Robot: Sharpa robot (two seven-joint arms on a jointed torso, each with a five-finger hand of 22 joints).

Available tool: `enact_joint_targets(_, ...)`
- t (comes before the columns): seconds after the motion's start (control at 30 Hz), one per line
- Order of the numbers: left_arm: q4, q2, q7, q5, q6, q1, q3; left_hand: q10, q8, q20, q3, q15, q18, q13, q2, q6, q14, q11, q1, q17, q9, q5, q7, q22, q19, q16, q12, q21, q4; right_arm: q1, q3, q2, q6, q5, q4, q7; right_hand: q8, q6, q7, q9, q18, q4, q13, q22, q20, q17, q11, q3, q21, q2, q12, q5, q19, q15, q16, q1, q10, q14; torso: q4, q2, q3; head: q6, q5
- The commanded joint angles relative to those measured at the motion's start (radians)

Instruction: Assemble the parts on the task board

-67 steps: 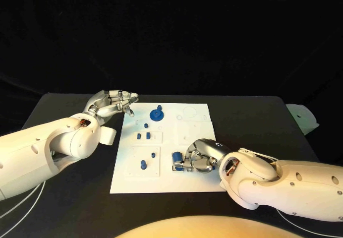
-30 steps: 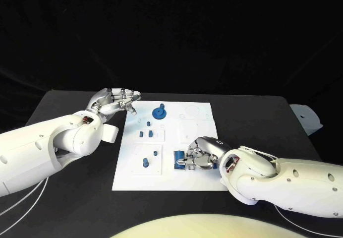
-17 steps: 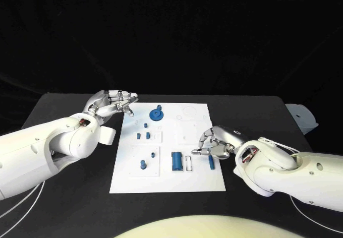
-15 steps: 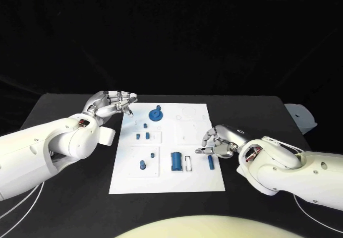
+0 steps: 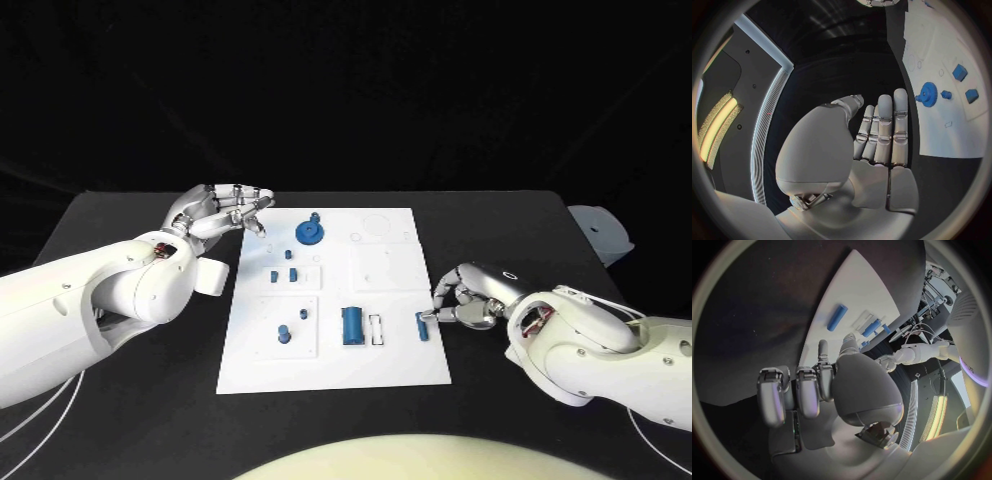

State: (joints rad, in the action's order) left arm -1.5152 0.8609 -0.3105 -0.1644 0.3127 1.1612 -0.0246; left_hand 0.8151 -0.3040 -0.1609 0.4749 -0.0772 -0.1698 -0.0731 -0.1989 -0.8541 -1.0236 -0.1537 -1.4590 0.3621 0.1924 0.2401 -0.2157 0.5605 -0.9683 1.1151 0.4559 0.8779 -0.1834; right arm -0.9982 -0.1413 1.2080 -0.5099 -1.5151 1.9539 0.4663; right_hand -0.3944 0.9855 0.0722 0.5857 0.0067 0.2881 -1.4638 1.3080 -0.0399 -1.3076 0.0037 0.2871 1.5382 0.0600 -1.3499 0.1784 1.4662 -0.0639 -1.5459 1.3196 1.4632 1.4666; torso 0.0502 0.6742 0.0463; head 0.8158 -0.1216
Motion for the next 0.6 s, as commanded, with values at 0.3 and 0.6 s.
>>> enact_joint_targets(0.3,-0.004,0.002,-0.011,0.004,-0.013,0.0,0.001,-0.008,-0.002,0.0,0.003,0.003,-0.015,-0.001,0.0,0.007,0.007,-0.002,0.009,-0.001,0.001,-0.001,0.001,-0.001,0.008,0.006,0.006,-0.006,0.0,0.041,-0.002,-0.047,0.038,-0.06,-0.023,0.037,-0.001,0.008,0.0,0.002,-0.001,-0.001,0.031,0.255,0.0,-0.172,-0.007,0.009,0.003,0.012,0.002,0.011,0.097,-0.004,0.005,0.025,0.013,0.086,0.0033,0.0,0.001,0.004,0.001)
enact_joint_targets(0.6,-0.004,0.003,-0.01,0.004,-0.014,0.0,0.001,-0.008,-0.002,0.0,0.003,0.003,-0.015,-0.001,0.0,0.007,0.007,-0.002,0.009,-0.001,0.001,-0.001,0.001,-0.001,0.008,0.006,0.006,-0.006,0.0,0.05,-0.002,-0.075,0.055,-0.068,-0.05,0.046,0.007,0.01,-0.004,0.005,-0.001,-0.008,0.032,0.256,0.003,-0.174,-0.011,0.008,0.006,0.035,0.003,0.027,0.097,-0.007,0.005,0.074,0.014,0.086,0.0017,0.001,0.0003,0.005,0.007)
